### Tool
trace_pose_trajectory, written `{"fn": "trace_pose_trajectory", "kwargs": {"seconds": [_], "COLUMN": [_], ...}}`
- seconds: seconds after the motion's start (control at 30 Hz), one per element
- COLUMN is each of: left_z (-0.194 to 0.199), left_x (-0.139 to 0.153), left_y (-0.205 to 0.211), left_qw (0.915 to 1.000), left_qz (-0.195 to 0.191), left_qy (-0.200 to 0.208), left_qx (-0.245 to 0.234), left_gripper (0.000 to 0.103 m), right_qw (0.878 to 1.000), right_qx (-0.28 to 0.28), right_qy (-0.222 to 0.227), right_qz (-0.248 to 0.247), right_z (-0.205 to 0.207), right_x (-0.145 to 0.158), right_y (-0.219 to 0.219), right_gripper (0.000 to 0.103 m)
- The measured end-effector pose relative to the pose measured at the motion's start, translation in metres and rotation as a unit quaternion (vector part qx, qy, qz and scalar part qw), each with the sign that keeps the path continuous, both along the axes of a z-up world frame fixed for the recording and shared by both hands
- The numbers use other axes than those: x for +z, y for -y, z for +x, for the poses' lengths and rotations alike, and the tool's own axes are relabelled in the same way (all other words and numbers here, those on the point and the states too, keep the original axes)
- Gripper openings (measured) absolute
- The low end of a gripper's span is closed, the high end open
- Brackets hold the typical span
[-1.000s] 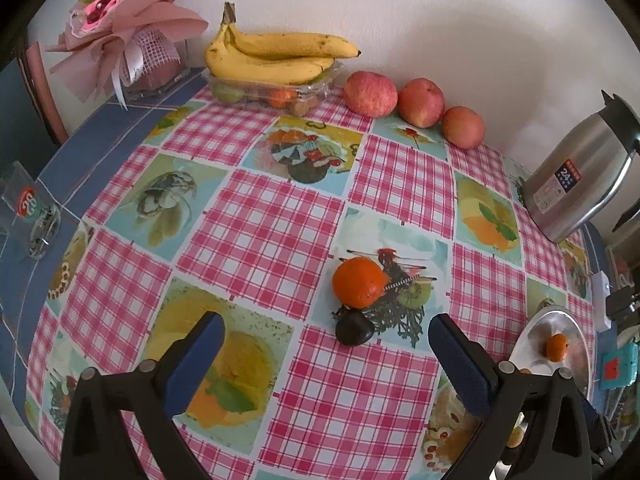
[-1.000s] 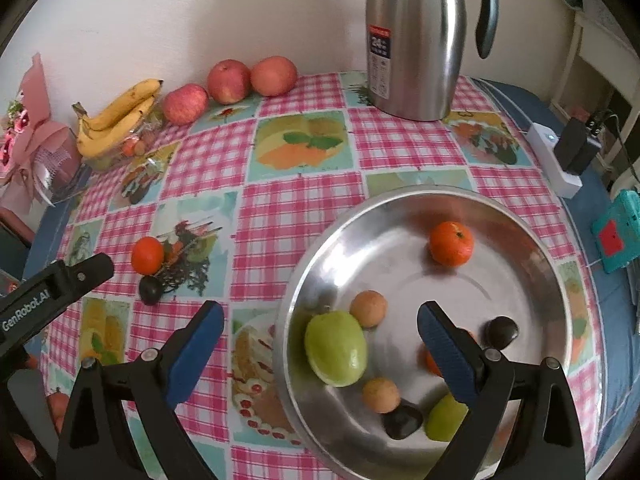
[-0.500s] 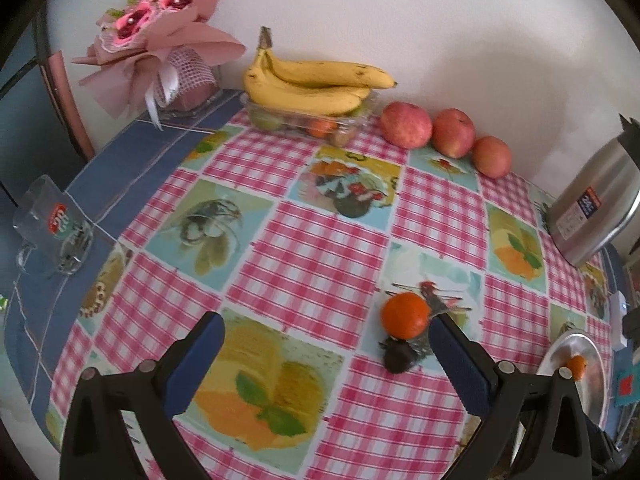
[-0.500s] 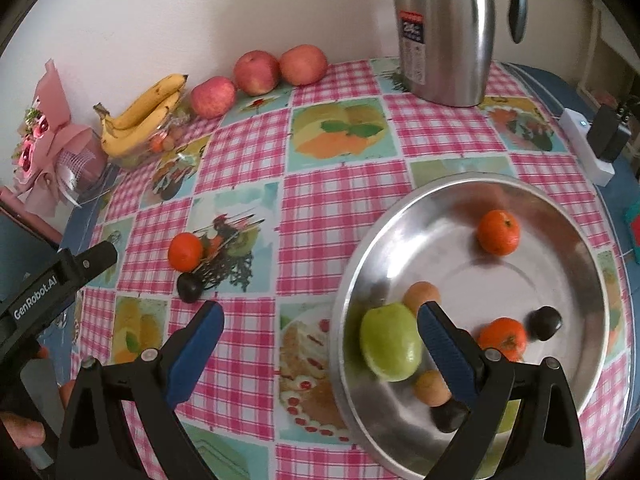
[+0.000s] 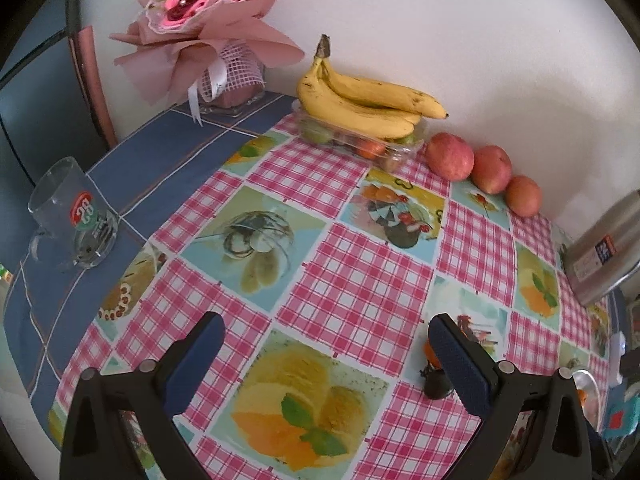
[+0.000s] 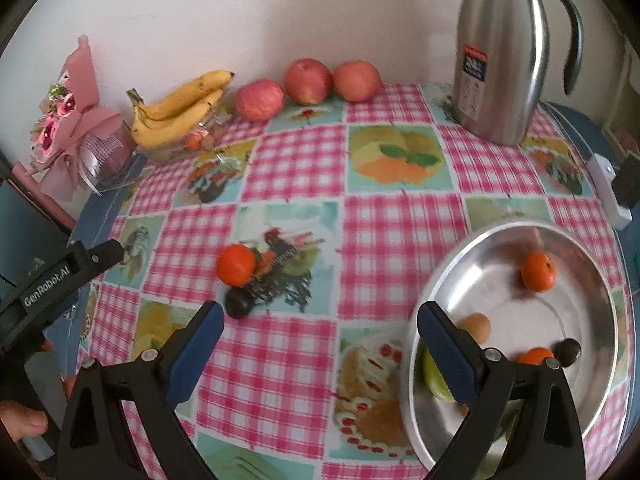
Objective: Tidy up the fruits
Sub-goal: 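Withdraw both open tools back toward the last tangerine and plum, then close the right tool on the dark plum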
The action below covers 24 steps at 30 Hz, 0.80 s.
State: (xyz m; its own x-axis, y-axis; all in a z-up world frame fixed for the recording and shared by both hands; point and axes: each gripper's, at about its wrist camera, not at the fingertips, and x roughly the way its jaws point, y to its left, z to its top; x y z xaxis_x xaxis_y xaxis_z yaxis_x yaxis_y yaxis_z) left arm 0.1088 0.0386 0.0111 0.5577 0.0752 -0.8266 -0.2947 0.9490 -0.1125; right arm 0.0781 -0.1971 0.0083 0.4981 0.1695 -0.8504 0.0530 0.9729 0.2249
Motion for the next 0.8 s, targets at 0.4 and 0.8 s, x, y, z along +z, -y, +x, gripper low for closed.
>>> {"fn": "trace_pose_trajectory", "kwargs": {"seconds": [0.4, 0.8], "left_z": [0.016, 0.024], "left_x": [-0.030, -0.078], "left_y": [-0.007, -0.017], "left_qw": [0.9993, 0.9947], "left_qz": [-0.006, 0.003], "left_qy": [-0.035, -0.101], "left_qx": [0.003, 0.019], "left_gripper": [0.103, 0.103], "right_qw": [0.999, 0.997], "right_qx": [0.041, 0.048], "right_qy": [-0.033, -0.067], "right_qz": [-0.002, -0.013], "right_z": [0.024, 0.036], "right_x": [-0.035, -0.066], "right_y": [-0.041, -0.052], "right_gripper": [0.097, 0.097]}}
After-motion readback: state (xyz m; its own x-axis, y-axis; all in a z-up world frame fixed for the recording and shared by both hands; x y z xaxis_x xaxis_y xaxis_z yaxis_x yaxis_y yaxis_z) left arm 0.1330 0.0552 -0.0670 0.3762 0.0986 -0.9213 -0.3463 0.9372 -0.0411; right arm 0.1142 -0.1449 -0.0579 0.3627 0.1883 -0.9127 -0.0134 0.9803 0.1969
